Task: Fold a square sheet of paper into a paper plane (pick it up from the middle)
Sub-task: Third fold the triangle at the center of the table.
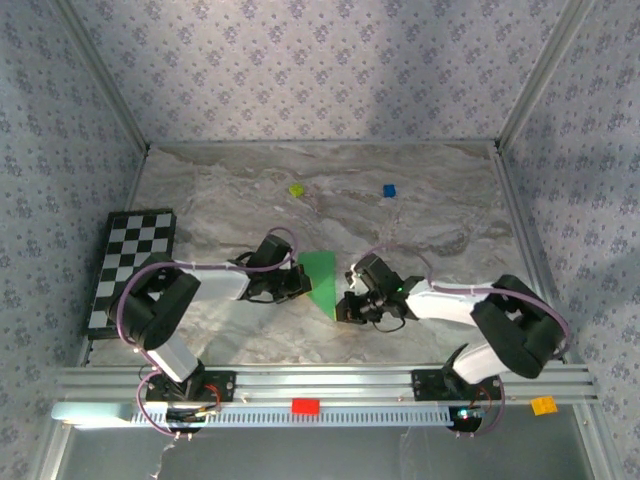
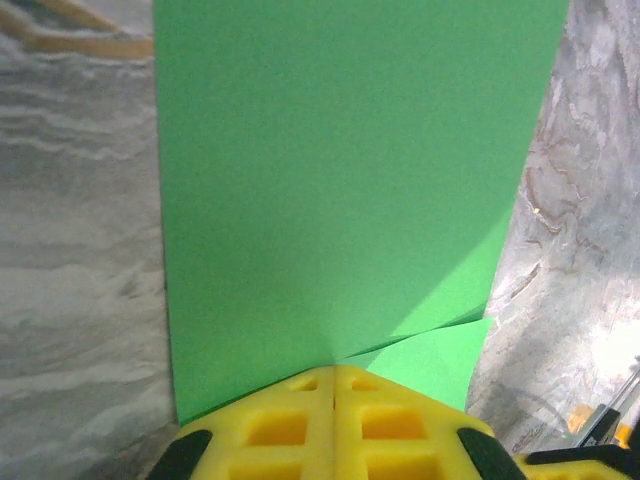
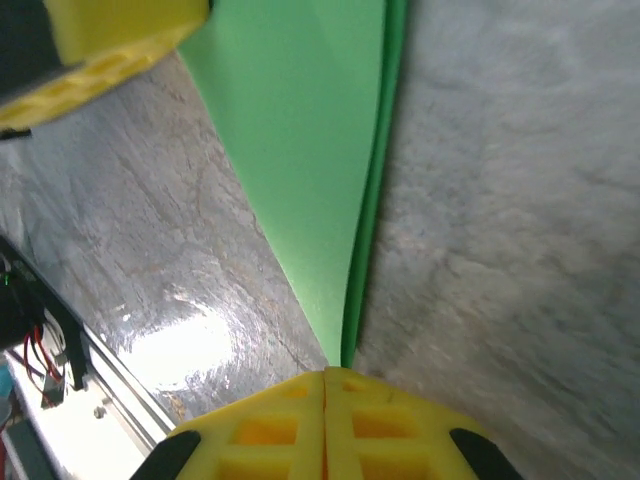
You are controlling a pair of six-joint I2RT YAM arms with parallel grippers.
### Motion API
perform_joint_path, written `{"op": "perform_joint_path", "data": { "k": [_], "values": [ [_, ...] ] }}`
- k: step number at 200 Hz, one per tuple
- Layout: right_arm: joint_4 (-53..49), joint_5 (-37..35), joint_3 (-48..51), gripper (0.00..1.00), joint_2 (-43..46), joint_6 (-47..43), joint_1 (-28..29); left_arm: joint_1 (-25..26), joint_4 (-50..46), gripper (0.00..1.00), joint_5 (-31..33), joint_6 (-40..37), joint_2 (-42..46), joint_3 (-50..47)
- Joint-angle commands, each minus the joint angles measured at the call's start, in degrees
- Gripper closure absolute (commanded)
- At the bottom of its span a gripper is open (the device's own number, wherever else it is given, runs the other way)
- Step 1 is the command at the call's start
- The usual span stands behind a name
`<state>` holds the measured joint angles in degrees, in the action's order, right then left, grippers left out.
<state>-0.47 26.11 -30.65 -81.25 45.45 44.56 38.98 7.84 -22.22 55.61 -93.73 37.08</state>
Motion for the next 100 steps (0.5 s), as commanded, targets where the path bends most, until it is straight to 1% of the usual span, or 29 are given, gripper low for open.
{"op": "perform_joint_path", "data": {
  "k": [1,22,34,47,59,63,74,87,100],
  "values": [
    [-7.59,-6.42,-0.07,0.92,4.98,-1.26,-1.17,-0.35,-3.79,1.0,4.69,3.38,0.76,-3.04],
    [-11.64,-12.23,-0.31,0.9,8.43,-0.31,-2.49,0.7,-1.27,1.0,5.74,6.7,2.11,-4.48],
    [-13.43,-14.24,-0.92,0.89,9.62,0.29,-3.06,1.51,0.22,1.0,6.53,8.57,2.94,-5.26],
    [-14.83,-16.48,-1.68,0.85,10.71,1.25,-3.2,2.19,1.24,1.0,7.54,10.32,3.96,-6.04],
    [-16.73,-19.95,-2.32,0.84,11.41,2.99,-3.16,2.6,1.99,1.0,8.66,11.49,5.26,-6.77],
    [-17.08,-20.74,-2.51,0.83,11.53,3.52,-3.17,2.68,2.33,1.0,8.84,11.79,5.66,-7.09],
    [-17.13,-21.94,-2.58,0.74,11.73,4.63,-3.16,2.75,3.03,1.0,9.12,12.42,6.57,-7.79],
    [-17.24,-23.17,-3.03,0.73,11.97,6.04,-2.86,2.75,2.94,1.0,9.12,12.23,7.83,-8.08],
    [-18.16,-24.38,-3.81,0.68,12.09,6.79,-2.35,2.72,1.49,0.99,9.25,11.46,9.02,-7.59]
  ]
}}
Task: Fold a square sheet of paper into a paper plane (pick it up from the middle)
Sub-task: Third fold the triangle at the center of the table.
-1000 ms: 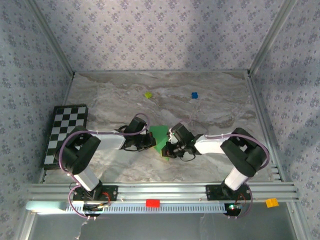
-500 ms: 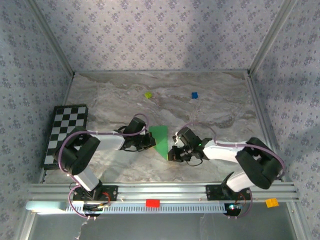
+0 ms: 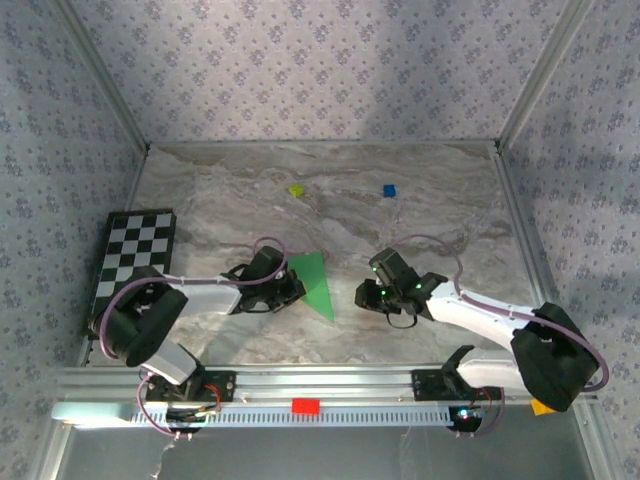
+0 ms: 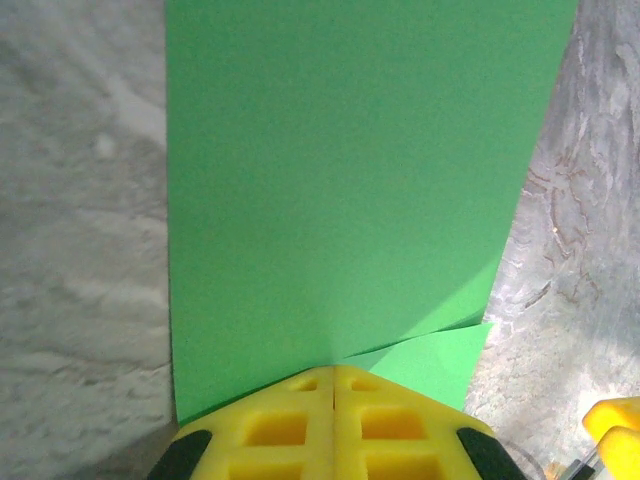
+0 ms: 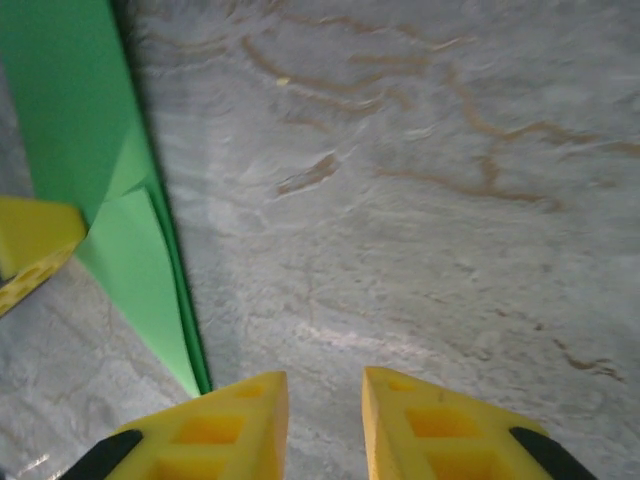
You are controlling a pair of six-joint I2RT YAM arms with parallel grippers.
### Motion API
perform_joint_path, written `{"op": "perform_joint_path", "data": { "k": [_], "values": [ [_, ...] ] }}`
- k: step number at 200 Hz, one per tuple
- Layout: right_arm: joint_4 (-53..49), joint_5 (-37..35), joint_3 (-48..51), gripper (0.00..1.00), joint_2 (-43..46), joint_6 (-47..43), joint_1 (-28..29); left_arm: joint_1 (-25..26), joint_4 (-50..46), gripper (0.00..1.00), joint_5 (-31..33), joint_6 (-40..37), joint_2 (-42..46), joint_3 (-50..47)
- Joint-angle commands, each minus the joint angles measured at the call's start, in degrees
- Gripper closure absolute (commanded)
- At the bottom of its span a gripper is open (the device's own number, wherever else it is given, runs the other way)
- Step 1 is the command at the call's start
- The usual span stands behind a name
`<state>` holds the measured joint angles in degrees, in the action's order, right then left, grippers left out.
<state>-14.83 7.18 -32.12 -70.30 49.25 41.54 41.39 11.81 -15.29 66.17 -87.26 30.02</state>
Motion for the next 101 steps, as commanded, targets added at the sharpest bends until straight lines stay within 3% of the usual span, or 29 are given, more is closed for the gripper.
{"op": "perform_joint_path", "data": {
  "k": [1,37,65,101],
  "values": [
    [-3.84,-5.57,-2.38,0.68,1.14,3.06,0.7,0.34,-2.58,0.99,2.39,0.77,2.63,-0.51],
    [-6.76,-10.89,-4.95,0.55,1.08,4.92,2.9,0.31,-6.2,0.97,2.61,-2.48,5.7,1.51],
    [-8.12,-12.76,-6.96,0.31,0.46,4.98,3.74,0.32,-9.45,0.94,4.07,-4.86,9.33,1.86],
    [-6.75,-13.35,-8.54,0.36,-0.81,3.36,4.64,-1.03,-14.67,0.92,5.1,-7.76,12.89,2.77]
  ]
}}
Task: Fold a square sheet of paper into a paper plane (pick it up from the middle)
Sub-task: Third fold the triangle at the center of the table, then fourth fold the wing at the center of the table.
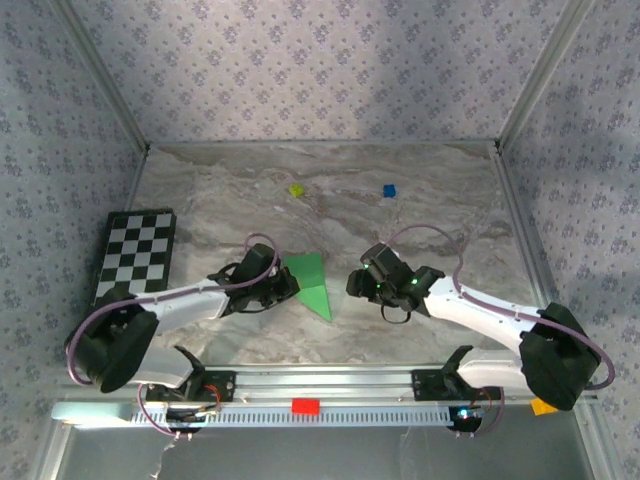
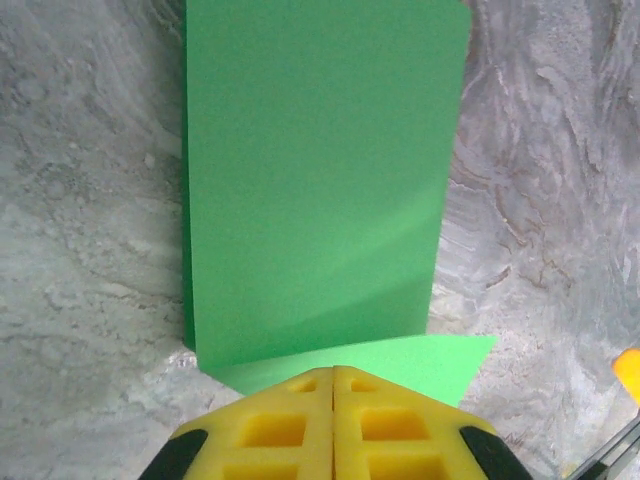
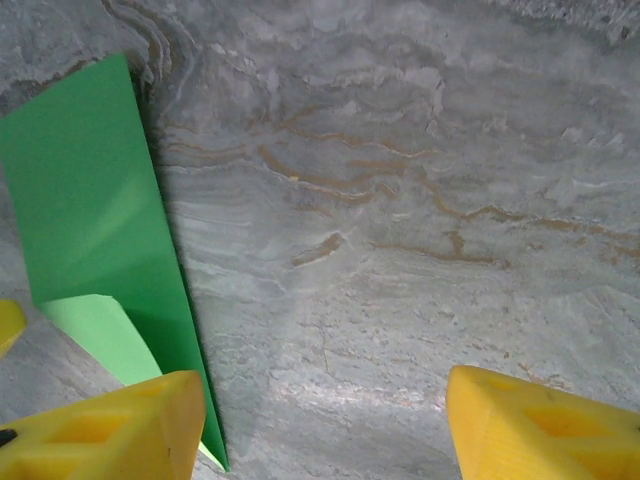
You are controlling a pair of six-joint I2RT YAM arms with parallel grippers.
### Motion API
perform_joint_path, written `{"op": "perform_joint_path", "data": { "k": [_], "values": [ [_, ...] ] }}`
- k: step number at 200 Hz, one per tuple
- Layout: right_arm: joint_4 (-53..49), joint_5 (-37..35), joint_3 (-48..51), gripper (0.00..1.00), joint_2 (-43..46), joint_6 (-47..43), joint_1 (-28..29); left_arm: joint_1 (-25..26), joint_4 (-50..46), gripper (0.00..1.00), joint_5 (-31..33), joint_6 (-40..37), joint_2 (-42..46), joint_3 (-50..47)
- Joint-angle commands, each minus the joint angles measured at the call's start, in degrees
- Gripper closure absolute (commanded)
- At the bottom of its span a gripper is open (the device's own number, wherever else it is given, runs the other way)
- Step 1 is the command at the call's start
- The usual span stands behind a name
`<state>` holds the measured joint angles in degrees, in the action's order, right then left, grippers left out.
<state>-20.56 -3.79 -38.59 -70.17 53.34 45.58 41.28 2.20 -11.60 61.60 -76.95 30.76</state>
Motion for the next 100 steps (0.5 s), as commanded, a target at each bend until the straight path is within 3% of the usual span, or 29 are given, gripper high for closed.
{"op": "perform_joint_path", "data": {
  "k": [1,66,100],
  "values": [
    [-0.91,-2.37,-2.13,0.36,-0.98,-0.89,0.62,-1.01,-5.07,0.92,1.4,-3.22,2.67,2.03],
    [14.46,-7.69,-0.84,0.37,-3.52,-16.11,9.67,-5.53,-5.09,0.9,-1.58,-4.43,7.03,-0.91],
    [11.06,-3.23,-3.18,0.46,-6.84,-12.38,7.58,-7.59,-5.36,0.86,-3.07,-5.21,9.0,-2.37]
  ]
}}
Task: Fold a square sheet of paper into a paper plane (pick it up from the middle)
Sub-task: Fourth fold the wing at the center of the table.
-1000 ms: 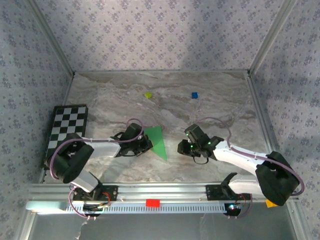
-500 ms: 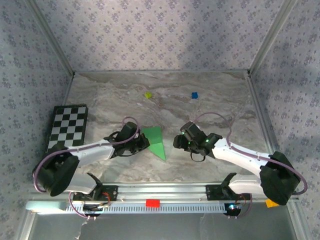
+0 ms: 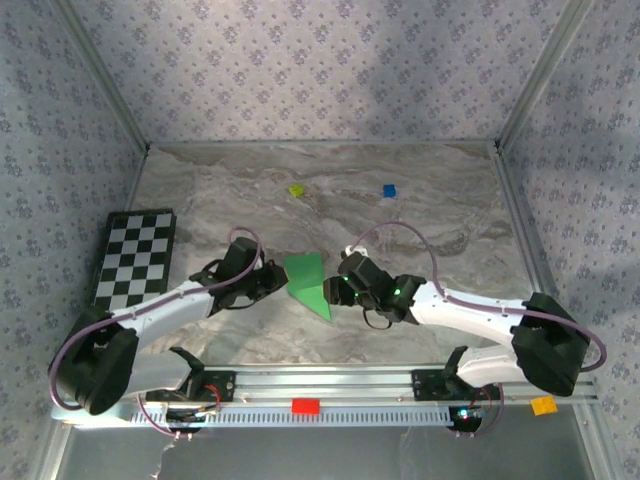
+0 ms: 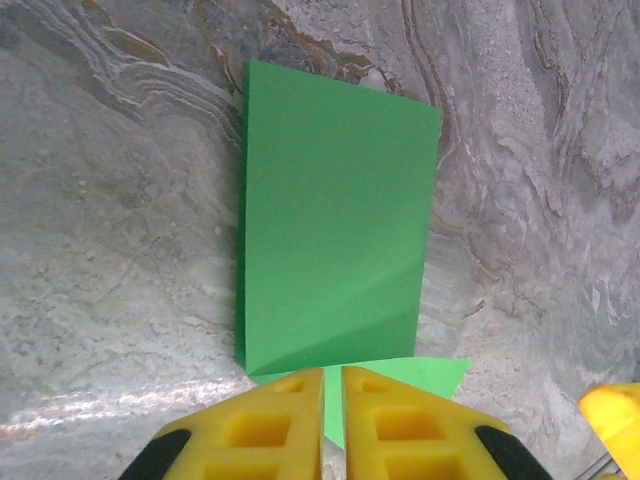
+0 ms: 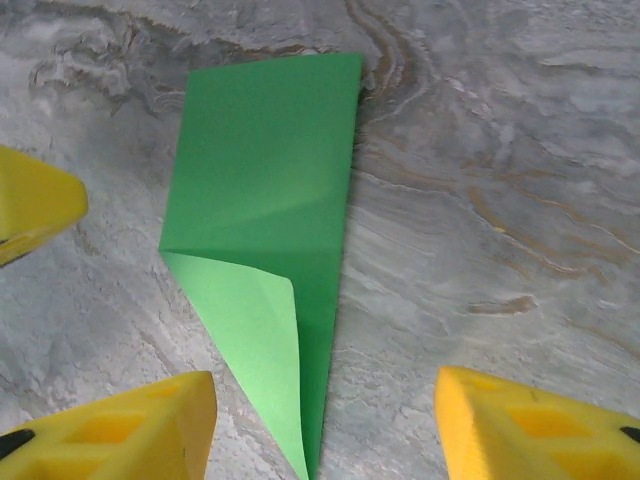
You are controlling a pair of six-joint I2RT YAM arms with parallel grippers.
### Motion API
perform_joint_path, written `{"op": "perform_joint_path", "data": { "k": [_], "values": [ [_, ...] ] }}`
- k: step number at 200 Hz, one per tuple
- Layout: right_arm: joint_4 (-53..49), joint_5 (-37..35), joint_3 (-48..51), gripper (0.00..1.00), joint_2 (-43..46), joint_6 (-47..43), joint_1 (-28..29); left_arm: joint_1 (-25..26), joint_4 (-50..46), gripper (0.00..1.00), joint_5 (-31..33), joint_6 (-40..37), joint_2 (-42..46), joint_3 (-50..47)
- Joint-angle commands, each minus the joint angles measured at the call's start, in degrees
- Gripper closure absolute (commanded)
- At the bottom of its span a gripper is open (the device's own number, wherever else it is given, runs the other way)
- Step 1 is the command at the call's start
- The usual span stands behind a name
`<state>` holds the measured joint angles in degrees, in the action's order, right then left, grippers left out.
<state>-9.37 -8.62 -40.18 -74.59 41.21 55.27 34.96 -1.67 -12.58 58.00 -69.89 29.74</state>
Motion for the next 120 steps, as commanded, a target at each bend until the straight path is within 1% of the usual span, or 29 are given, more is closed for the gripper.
{"op": "perform_joint_path", "data": {
  "k": [1,38,89,120],
  "values": [
    [0.0,1.86,-1.49,0.47,-2.55,-0.21,-2.23,-1.37,-1.54,0.86,-2.13,-1.63,1.99,-1.35],
    [9.13,10.41,1.45,0.55,-4.55,-0.76,-4.55,-4.13,-1.72,0.83,-5.12,-2.75,1.83,-1.61],
    [13.48,17.12,1.17,0.62,-9.28,-0.57,-6.96,-7.48,-0.09,0.78,-9.79,-2.63,-0.48,-1.68],
    [14.52,19.45,0.07,0.63,-12.23,-0.86,-8.15,-8.79,0.33,0.76,-11.78,-2.63,-1.89,-1.7]
  ]
}}
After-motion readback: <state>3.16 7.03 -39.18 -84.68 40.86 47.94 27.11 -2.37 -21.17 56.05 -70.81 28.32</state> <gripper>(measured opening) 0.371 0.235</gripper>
